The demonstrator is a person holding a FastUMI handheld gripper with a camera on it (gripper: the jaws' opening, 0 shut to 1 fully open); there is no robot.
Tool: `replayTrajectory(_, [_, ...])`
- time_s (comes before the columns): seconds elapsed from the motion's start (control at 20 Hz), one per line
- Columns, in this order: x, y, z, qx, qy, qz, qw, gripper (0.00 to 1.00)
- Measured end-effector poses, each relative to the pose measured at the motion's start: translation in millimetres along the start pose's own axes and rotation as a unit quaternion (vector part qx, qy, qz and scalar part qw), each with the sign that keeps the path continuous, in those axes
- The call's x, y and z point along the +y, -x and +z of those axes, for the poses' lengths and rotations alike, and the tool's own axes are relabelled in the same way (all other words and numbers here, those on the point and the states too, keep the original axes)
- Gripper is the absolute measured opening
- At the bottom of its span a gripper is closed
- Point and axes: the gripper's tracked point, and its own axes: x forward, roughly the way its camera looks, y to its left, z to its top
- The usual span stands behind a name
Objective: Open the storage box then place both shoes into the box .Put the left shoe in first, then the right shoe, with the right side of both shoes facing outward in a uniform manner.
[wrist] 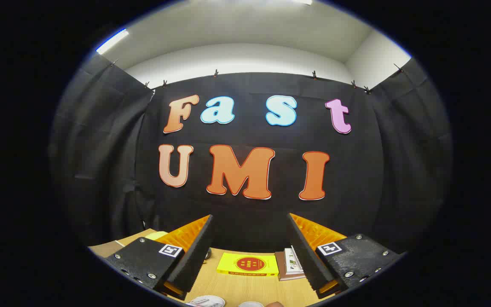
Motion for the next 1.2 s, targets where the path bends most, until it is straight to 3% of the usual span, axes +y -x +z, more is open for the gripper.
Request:
replayTrajectory(0.9, [27,-12,0,0.001,0.004,0.028,1.000,0.99])
replayTrajectory(1.2, [51,-12,-23,0.040,-0.023,0.061,0.997,0.99])
